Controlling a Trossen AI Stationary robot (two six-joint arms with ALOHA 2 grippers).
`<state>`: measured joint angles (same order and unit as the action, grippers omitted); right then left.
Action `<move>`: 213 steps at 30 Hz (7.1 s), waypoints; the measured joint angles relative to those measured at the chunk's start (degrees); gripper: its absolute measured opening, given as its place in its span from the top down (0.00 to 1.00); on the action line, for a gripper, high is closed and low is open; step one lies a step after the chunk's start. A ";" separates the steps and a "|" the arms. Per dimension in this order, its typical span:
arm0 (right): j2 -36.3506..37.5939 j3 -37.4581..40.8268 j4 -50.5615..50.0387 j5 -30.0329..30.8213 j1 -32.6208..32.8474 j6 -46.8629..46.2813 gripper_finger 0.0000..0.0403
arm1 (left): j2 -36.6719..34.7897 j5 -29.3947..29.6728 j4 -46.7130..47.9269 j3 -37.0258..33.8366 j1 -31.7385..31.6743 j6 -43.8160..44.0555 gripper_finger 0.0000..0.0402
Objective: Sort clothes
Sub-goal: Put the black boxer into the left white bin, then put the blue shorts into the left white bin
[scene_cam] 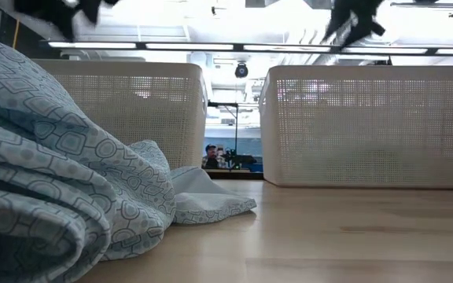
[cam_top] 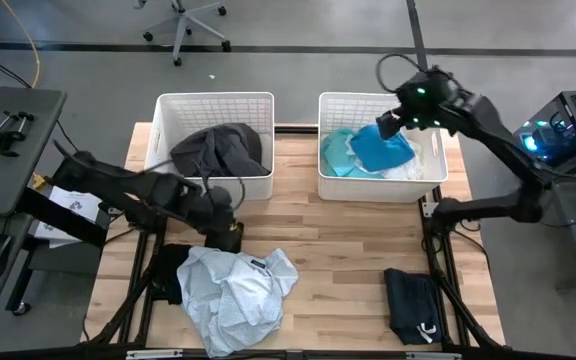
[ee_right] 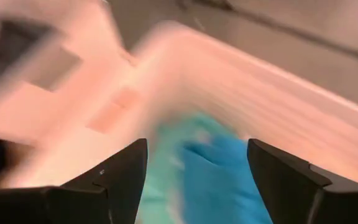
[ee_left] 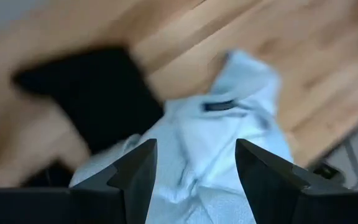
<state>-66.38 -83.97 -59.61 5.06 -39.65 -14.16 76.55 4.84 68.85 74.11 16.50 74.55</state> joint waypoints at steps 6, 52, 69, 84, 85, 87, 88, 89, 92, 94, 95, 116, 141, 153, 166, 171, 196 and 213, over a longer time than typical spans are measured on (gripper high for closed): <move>8.01 0.94 7.59 0.07 12.04 -4.19 0.35 | 0.06 3.08 -6.09 -13.82 4.67 18.74 0.49; 10.85 1.64 11.91 3.52 21.82 -6.59 0.35 | -1.49 40.74 -33.24 10.20 -3.32 -47.17 1.00; 10.84 1.64 8.20 2.83 22.02 -16.01 0.35 | 1.50 16.75 -6.58 16.31 -42.37 -58.30 1.00; 7.09 1.64 7.78 8.91 29.03 -21.38 0.35 | 17.68 7.69 -25.40 -16.42 -60.68 -64.76 1.00; 6.37 1.64 7.75 8.90 29.63 -21.64 0.35 | 18.82 7.70 -25.70 -16.61 -61.44 -64.61 0.99; 4.90 1.65 7.60 8.90 30.96 -21.68 0.35 | 19.84 7.47 -25.42 -16.23 -62.63 -64.52 0.97; 4.23 1.66 7.44 8.90 31.62 -21.69 0.35 | 19.84 7.06 -25.05 -15.80 -62.96 -64.60 0.95; 3.57 1.64 7.24 8.90 32.22 -21.75 0.35 | 19.52 6.50 -24.65 -15.34 -63.10 -64.99 0.93; 2.13 1.66 6.75 8.90 33.51 -22.17 0.35 | 16.95 5.71 -22.86 -12.91 -63.03 -66.14 0.86; 1.63 1.66 6.72 8.92 34.04 -23.18 0.35 | 14.30 4.92 -21.00 -10.16 -62.83 -65.60 0.81; 1.54 1.66 6.65 8.92 34.21 -23.47 0.35 | 12.91 4.32 -19.32 -8.88 -62.66 -64.46 0.79; -7.51 4.26 -15.23 -17.18 65.78 -70.68 0.35 | -12.89 4.83 -27.17 -4.38 -40.70 -55.05 0.76; -31.86 26.10 18.27 -18.53 79.32 -101.72 0.85 | -12.33 -5.98 -33.98 -4.38 -22.84 -58.17 0.76; -31.86 12.56 10.91 -6.60 62.05 -63.39 0.99 | -9.57 -13.17 -35.77 -4.38 -19.03 -71.84 0.76; -31.80 -11.00 -5.68 -6.54 47.74 -3.28 0.99 | 2.23 -16.93 -53.30 -4.40 -16.88 -82.75 0.66; -31.77 -14.68 -10.55 -6.53 45.28 7.54 0.99 | 7.57 -16.92 -66.19 -4.40 -16.82 -82.56 0.52; -31.72 -15.47 -14.12 -3.56 43.73 12.42 0.90 | 18.17 -9.28 -65.25 -4.40 -15.90 -65.76 0.96; -26.74 -47.16 -22.86 0.41 39.64 0.65 0.42 | -10.51 33.44 -47.54 -4.27 -17.52 -67.15 0.98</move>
<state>-93.11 -131.13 -82.48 5.46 -0.01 -13.51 66.05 38.28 21.30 69.84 -1.02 7.40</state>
